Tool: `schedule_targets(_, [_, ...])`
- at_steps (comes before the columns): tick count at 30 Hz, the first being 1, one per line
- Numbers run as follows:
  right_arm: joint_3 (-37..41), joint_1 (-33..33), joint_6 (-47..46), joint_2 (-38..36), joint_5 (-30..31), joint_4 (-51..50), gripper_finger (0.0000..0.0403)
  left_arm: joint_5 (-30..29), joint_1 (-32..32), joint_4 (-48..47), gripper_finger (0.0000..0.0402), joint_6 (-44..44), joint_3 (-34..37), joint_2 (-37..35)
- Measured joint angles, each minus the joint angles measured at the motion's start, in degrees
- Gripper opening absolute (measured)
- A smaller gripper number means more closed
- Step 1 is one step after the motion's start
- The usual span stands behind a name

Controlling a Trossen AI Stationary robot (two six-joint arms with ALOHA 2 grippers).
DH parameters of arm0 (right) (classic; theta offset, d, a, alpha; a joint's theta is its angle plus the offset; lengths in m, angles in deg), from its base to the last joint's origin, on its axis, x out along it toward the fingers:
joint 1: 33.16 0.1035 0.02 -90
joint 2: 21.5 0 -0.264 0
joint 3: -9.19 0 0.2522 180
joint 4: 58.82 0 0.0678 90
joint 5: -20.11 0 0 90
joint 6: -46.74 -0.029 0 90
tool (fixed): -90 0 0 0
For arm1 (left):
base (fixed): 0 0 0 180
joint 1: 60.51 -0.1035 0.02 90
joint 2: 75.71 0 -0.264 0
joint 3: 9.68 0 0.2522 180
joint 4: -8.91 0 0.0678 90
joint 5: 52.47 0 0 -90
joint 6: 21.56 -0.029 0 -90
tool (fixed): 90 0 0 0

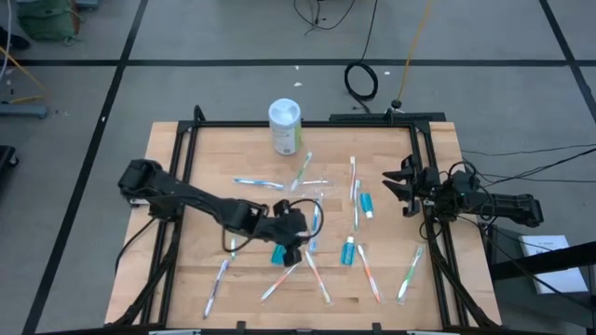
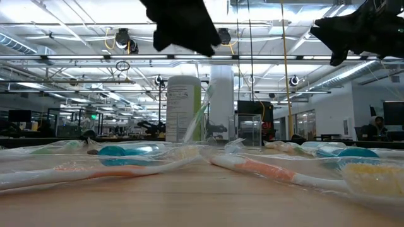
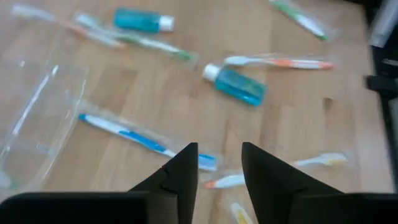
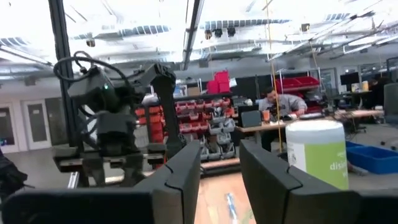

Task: Pick & Place toothbrushing station
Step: Put the blue mouthwash into the transparent organizer

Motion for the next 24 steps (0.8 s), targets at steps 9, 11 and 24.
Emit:
schedule_targets(9, [0.0, 0.0, 9.0, 0.7, 0.2, 0.5, 0.0105, 8.4, -2.1, -8.3, 0.0202, 19.9, 0.2, 6.0])
schedule_targets(11, [0.0, 0.0, 11.3, 0.9, 0.2, 0.3, 0.0105, 8.4, -2.1, -11.2, 0.0208, 23.4, 0.2, 7.9])
schedule_targets(24, [0.0, -0.1, 19.4, 1.0, 0.2, 0.4, 0.0105, 11.7, -2.7, -16.1, 0.0193, 32.5, 0.3, 11.6])
